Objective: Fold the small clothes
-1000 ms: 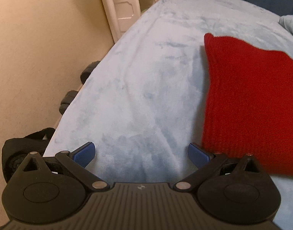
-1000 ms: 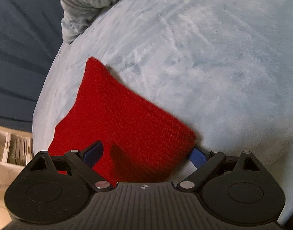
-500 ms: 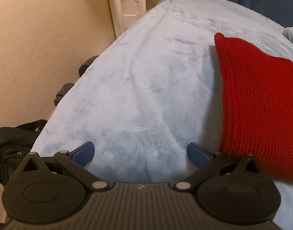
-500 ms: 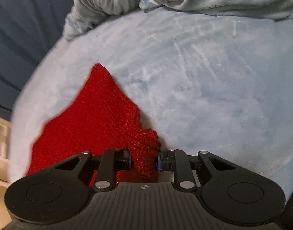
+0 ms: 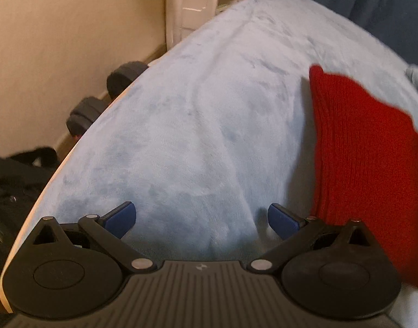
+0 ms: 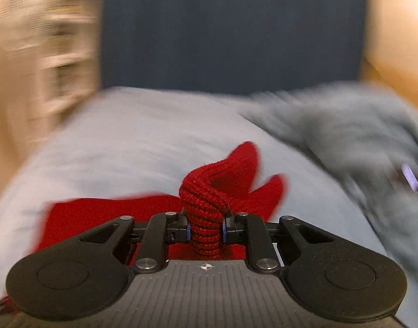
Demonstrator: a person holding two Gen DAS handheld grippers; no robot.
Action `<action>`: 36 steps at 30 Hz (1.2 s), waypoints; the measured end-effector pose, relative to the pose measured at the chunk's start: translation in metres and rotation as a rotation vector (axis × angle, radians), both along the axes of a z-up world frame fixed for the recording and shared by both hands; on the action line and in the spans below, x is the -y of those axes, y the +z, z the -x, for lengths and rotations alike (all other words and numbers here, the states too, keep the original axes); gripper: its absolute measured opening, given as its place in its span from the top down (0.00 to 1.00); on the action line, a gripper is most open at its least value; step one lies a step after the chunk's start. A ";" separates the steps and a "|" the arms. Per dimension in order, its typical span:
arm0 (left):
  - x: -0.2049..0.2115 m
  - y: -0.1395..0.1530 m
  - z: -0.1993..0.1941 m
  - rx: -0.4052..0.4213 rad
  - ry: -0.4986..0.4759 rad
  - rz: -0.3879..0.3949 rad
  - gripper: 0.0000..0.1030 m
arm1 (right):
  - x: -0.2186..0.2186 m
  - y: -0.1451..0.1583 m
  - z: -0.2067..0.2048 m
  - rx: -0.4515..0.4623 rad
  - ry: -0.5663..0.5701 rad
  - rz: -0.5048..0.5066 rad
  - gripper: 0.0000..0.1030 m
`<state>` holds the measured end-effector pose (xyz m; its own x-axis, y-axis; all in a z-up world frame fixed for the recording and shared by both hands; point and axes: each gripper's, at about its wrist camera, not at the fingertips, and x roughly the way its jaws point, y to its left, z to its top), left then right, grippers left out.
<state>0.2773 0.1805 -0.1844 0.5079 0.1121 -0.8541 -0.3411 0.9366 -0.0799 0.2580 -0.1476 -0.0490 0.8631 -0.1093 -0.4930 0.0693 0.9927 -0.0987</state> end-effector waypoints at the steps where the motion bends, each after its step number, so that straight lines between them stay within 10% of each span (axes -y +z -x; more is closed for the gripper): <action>1: -0.007 0.002 0.001 0.007 0.018 0.021 0.00 | -0.034 -0.001 0.004 0.016 0.102 0.043 0.81; 7: -0.043 0.007 0.004 0.017 0.136 0.097 0.00 | -0.170 -0.080 0.026 -0.154 0.520 0.177 0.81; 13: -0.047 0.008 -0.002 0.012 0.138 0.122 0.00 | -0.177 -0.114 0.039 -0.183 0.538 0.216 0.78; 18: -0.041 0.013 0.002 0.053 0.093 0.145 0.00 | -0.176 -0.107 0.049 -0.255 0.664 0.103 0.31; 22: -0.039 0.023 0.007 0.145 0.036 0.216 0.00 | -0.174 -0.095 0.072 -0.264 0.730 0.080 0.30; 26: -0.017 0.038 0.013 0.248 -0.101 0.212 0.00 | -0.137 -0.069 0.072 -0.306 0.672 -0.066 0.38; 32: 0.027 0.038 0.011 0.238 -0.300 0.144 0.00 | -0.096 -0.063 0.059 -0.168 0.280 0.087 0.37; 36: 0.036 0.017 0.004 0.110 -0.287 0.086 0.00 | -0.091 -0.101 0.041 -0.382 0.276 0.046 0.38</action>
